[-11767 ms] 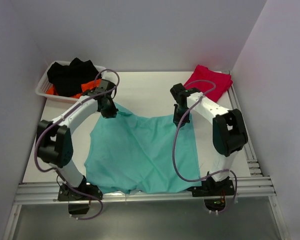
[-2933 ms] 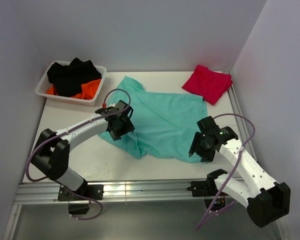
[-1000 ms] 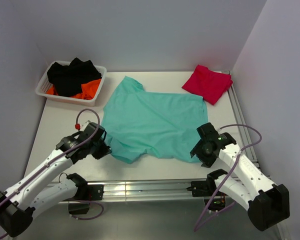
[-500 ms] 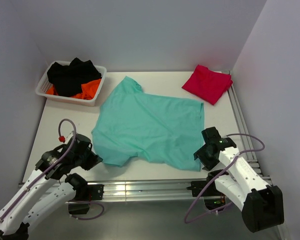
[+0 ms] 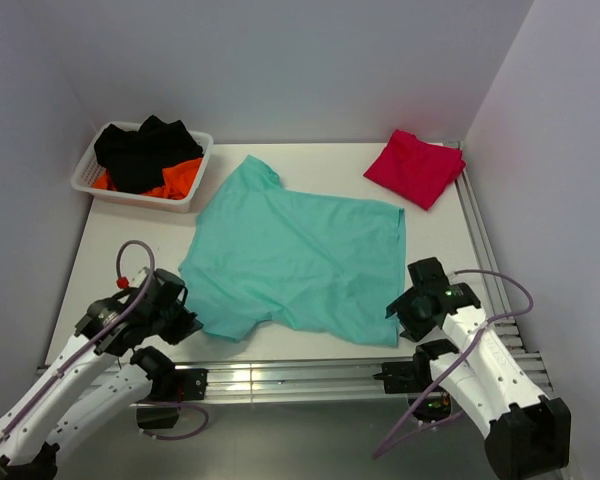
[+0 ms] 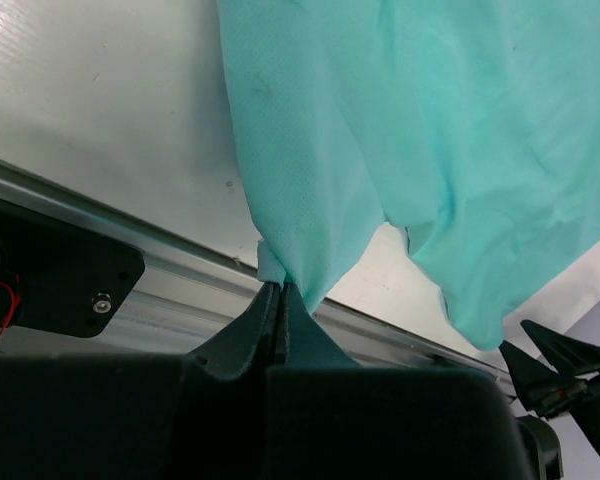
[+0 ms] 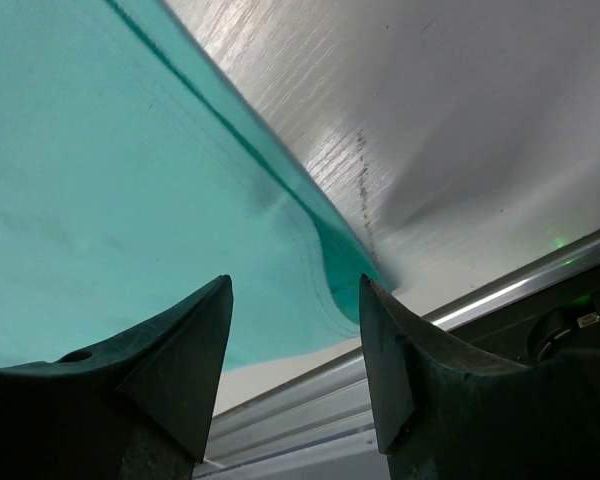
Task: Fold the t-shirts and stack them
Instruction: Flatten the tshirt out, then fold the tshirt
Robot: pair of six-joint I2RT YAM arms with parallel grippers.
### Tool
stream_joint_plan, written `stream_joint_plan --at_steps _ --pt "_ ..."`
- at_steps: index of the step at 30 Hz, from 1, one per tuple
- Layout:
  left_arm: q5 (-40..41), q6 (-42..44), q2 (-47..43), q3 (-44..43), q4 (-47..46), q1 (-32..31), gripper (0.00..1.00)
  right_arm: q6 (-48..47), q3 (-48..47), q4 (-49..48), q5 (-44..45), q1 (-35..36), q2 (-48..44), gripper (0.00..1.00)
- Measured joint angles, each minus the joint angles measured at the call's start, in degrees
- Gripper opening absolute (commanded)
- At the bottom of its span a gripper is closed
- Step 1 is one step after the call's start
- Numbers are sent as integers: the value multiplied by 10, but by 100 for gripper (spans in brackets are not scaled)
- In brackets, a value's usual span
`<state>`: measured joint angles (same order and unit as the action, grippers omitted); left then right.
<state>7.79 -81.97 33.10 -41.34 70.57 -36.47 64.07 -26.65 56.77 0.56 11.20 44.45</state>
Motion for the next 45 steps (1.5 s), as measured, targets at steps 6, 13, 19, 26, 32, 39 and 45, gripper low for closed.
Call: stream_joint_plan --at_steps 6,13,19,26,32,39,45 --pt "0 7 60 0 -39 0 0 -20 10 -7 -28 5 36 61" --pt "1 26 151 -20 -93 0 0 -52 -5 -3 -24 43 142 59" --pt "2 33 171 -32 -124 0 0 -72 -40 -3 -8 53 155 37" --pt "7 30 169 -33 -129 0 0 -87 -39 -5 -13 55 182 40" --pt "7 26 170 -33 -133 0 0 -114 -39 -4 -23 62 187 0" --pt "11 22 182 -35 -134 0 0 -132 -39 -3 -33 66 188 0" --pt "21 27 232 -133 -76 0 0 -148 -80 36 -36 66 179 0"
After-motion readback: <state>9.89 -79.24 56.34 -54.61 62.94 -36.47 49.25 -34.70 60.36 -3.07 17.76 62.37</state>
